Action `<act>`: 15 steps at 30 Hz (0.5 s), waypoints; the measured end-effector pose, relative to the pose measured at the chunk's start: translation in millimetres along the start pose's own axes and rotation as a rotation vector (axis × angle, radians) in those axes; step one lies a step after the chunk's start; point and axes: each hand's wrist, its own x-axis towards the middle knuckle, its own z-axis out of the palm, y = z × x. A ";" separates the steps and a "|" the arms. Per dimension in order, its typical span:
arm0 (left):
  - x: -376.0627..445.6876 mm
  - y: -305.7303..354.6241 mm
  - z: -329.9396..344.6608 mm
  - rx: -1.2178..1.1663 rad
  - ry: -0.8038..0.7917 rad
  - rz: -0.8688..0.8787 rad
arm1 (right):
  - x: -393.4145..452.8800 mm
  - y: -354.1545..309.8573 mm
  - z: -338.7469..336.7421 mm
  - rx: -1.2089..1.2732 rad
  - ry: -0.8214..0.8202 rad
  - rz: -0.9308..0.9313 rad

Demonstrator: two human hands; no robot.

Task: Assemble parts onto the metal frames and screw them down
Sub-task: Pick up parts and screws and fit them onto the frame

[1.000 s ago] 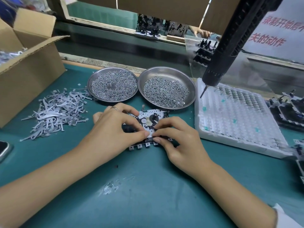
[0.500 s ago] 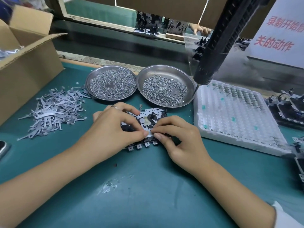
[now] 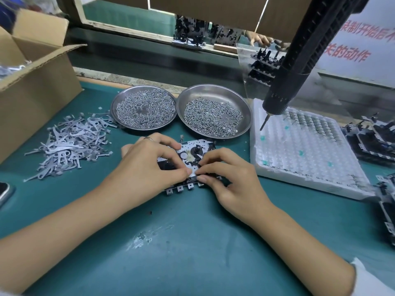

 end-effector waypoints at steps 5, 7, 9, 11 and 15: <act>0.1 1.2 1.1 0.010 0.013 0.004 | 1.0 0.3 0.6 0.009 -0.001 0.001; 0.8 1.2 0.2 0.007 0.009 0.000 | 1.3 0.9 0.5 0.019 -0.004 0.017; 1.1 1.5 -0.6 0.001 -0.006 -0.006 | 1.2 1.0 0.2 0.029 -0.008 0.031; 0.9 2.1 -0.7 0.003 -0.007 -0.003 | 1.0 0.6 0.2 0.032 -0.004 0.033; 0.6 1.9 -1.4 0.015 -0.006 -0.003 | 2.4 -0.6 -1.3 0.133 0.025 0.108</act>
